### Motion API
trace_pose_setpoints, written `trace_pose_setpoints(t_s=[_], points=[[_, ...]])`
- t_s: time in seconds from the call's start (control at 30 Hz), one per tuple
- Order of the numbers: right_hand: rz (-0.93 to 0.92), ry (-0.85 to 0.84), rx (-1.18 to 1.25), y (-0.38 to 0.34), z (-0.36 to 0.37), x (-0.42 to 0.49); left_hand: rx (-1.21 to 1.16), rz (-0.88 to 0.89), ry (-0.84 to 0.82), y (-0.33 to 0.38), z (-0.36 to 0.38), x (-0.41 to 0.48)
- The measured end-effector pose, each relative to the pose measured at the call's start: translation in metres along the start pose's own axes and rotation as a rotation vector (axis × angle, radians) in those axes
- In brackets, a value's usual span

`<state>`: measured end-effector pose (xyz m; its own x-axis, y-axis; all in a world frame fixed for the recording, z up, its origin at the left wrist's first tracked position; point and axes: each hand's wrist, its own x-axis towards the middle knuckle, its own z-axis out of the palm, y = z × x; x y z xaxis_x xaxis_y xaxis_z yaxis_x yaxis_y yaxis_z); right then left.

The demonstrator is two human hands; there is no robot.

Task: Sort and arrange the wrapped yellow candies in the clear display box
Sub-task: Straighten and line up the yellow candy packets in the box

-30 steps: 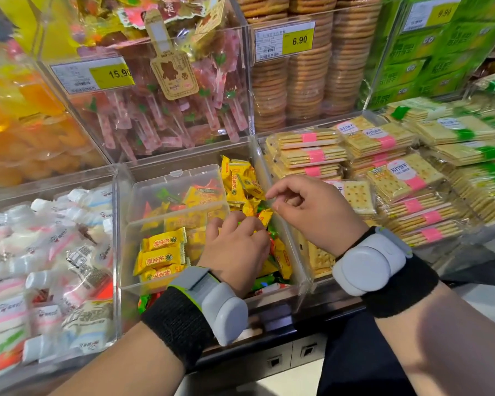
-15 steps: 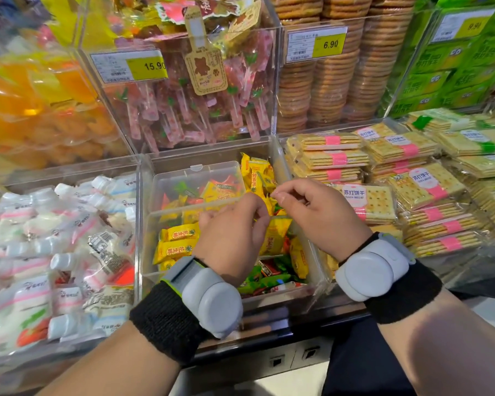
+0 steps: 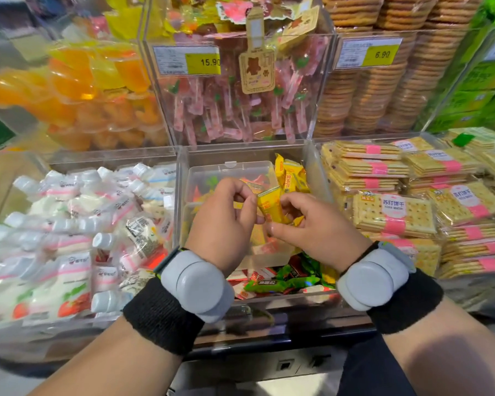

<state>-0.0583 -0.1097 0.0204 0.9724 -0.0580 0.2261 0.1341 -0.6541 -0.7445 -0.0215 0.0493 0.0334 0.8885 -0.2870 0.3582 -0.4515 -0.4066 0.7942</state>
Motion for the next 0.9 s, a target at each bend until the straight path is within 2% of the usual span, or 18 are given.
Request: trace_pose_setpoints(t_s=[0.07,0.17,0.3,0.4,0.53,0.9], points=[[0.001,-0.019,0.036,-0.003,0.005,0.002,-0.020,-0.001,0.028,-0.002,-0.006,0.000],[-0.036,0.005,-0.068,-0.006,0.012,0.008,-0.016,-0.009,0.061,-0.007,-0.016,-0.001],[-0.056,-0.006,-0.079,-0.011,0.019,0.013,-0.004,-0.031,0.067,-0.016,-0.026,-0.001],[-0.062,-0.022,-0.092,-0.017,0.024,0.016,0.066,-0.030,0.069,-0.024,-0.035,0.001],[-0.097,-0.039,-0.058,-0.024,0.033,0.021,0.150,-0.045,0.056,-0.034,-0.046,0.000],[-0.047,0.028,0.095,-0.029,0.058,0.041,0.361,-0.158,0.104,-0.054,-0.064,0.001]])
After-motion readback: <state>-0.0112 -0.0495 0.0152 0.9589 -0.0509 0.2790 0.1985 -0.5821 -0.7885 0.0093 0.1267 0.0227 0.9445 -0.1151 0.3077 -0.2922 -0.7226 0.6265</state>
